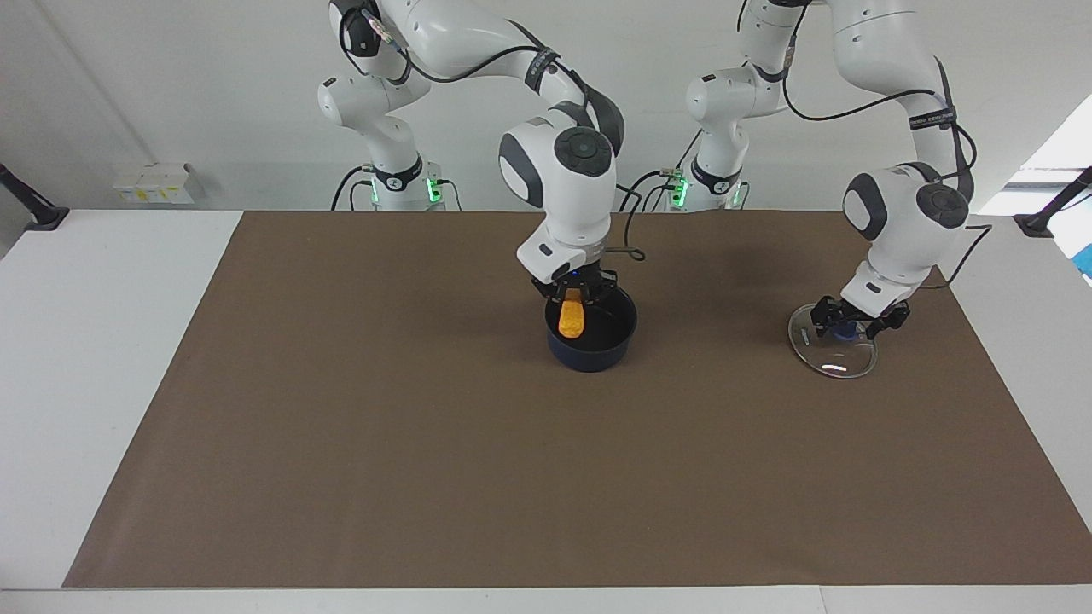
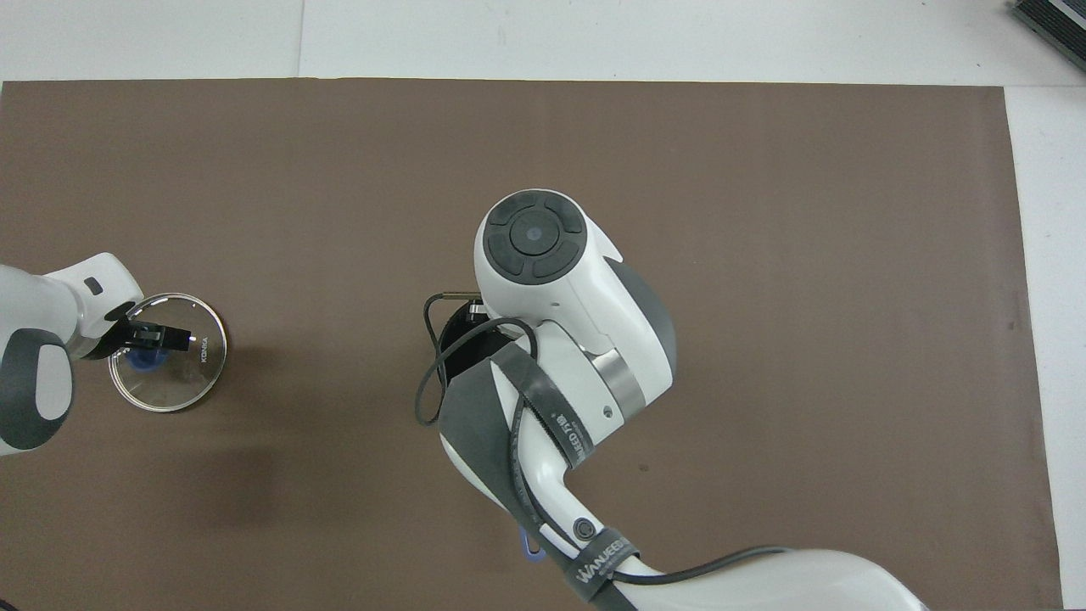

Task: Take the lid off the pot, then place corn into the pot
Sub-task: 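Set the glass lid down beside the pot with the left gripper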

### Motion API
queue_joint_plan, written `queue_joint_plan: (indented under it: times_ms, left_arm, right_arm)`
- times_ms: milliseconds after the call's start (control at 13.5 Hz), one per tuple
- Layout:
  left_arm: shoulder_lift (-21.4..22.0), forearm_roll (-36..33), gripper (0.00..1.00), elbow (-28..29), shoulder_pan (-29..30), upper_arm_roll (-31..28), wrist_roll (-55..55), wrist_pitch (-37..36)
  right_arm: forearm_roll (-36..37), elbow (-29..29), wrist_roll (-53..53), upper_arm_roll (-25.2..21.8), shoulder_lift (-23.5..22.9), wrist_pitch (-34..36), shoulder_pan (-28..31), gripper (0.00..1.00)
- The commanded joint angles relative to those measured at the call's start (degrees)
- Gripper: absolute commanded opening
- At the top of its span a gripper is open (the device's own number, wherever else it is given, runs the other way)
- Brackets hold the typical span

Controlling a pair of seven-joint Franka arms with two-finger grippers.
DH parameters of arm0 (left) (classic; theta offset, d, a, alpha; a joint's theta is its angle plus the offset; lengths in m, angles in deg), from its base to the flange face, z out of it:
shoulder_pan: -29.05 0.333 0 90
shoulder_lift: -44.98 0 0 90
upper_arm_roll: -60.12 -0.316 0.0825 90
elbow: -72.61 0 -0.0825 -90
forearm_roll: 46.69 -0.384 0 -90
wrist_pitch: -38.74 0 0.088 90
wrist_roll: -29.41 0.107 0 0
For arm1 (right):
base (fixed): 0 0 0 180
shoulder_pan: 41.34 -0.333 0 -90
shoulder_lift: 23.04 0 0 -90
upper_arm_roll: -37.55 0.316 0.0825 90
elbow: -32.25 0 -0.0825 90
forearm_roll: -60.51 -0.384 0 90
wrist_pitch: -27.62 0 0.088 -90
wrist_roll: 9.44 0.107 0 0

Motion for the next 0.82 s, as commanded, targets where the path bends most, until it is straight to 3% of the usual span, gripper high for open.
queue_joint_plan:
  times_ms: [0,297,446,743]
  left_arm:
    - [0.38,-0.19,1.0,-6.86,-1.52,0.35,-0.48,-8.61]
    - [0.64,3.49,1.0,-12.5,-8.11,0.35,-7.41,-14.77]
    - [0.99,8.5,1.0,-16.09,-10.75,0.35,-10.14,-18.19]
    - [1.34,8.17,1.0,-23.3,-11.91,0.44,-9.98,-27.86]
  right_arm:
    - [-2.48,1.64,0.76,0.31,-2.92,-2.23,-0.15,0.0]
    - [-2.92,-0.82,0.23,0.39,-2.75,-5.13,-0.25,0.0]
    - [-2.92,-2.14,0.32,0.31,-3.01,-5.66,-1.3,0.06]
    - [-2.83,-6.35,-0.39,0.39,-2.05,-7.5,-1.13,0.15]
